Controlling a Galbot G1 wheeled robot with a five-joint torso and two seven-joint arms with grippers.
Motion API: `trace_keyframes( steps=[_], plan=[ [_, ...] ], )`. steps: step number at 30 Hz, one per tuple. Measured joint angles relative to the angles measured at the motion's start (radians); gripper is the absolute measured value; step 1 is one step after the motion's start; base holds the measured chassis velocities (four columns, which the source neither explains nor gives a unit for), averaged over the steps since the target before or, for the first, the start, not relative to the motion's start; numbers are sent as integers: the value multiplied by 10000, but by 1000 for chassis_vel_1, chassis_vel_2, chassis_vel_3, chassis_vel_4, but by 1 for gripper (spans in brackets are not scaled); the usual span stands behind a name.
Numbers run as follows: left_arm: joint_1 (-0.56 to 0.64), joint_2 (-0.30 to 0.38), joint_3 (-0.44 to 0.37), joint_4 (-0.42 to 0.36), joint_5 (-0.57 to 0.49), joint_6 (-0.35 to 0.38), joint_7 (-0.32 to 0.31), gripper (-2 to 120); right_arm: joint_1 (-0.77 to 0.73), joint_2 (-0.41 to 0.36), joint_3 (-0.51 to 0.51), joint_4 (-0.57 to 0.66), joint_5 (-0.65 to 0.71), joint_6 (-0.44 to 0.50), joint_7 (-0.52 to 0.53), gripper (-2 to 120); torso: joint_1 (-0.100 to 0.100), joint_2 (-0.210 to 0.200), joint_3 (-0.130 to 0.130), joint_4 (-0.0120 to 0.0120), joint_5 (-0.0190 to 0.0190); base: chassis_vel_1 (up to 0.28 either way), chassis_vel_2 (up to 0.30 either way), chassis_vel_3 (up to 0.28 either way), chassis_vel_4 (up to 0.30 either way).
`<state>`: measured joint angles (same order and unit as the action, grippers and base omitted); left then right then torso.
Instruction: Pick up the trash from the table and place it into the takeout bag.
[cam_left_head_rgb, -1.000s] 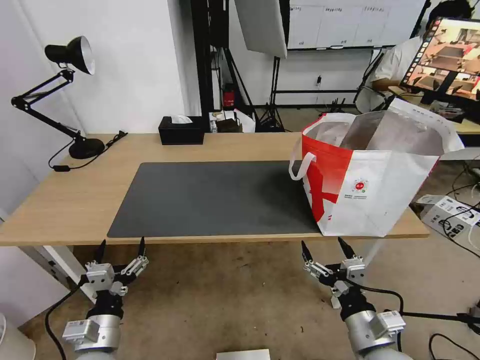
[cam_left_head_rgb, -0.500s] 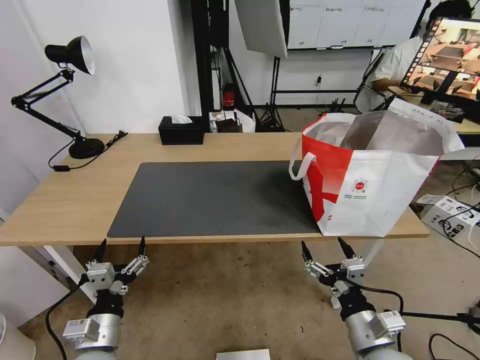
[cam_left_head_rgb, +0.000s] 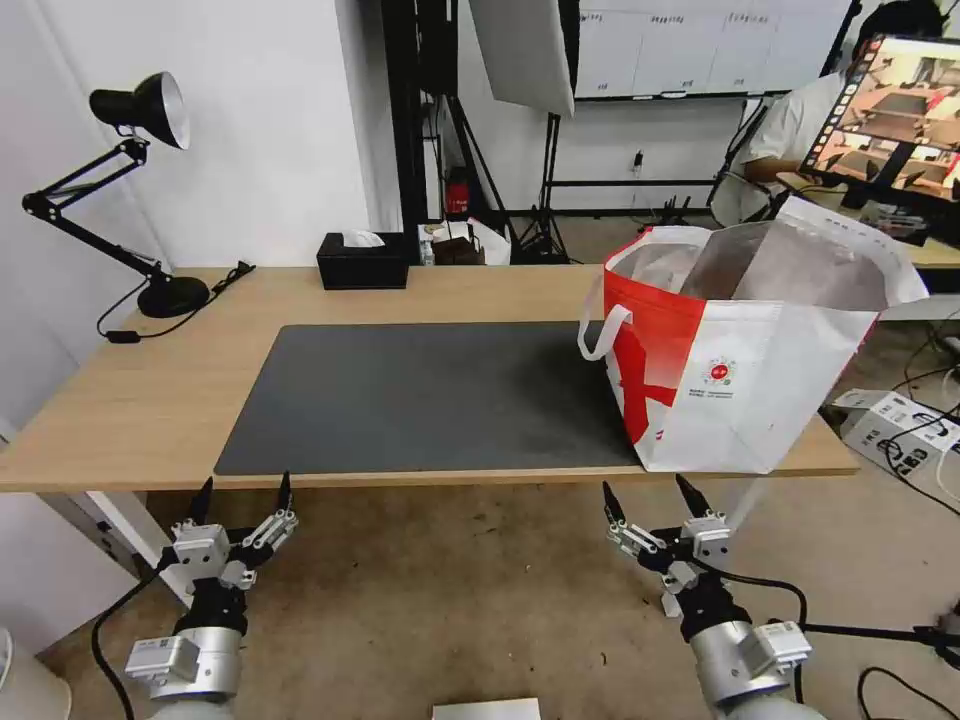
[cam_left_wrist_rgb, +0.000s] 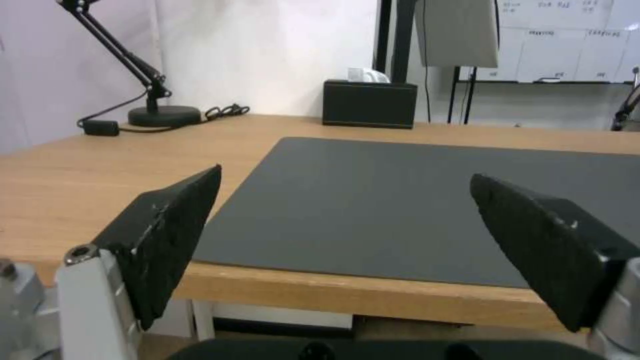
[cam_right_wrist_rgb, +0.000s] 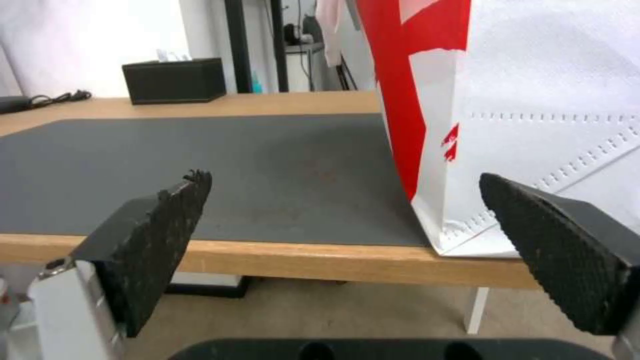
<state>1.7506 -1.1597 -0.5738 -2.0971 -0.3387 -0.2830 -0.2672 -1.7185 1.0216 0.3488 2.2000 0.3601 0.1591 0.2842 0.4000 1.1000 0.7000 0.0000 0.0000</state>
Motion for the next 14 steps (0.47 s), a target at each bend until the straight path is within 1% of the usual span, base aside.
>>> trace_keyframes(
  steps=[14],
  plan=[
    [0,1,1,0,-2,5,-3,100,0,0,0,0,0,0,0,100,0,0,0,0,0,0,0,0,0]
  ],
)
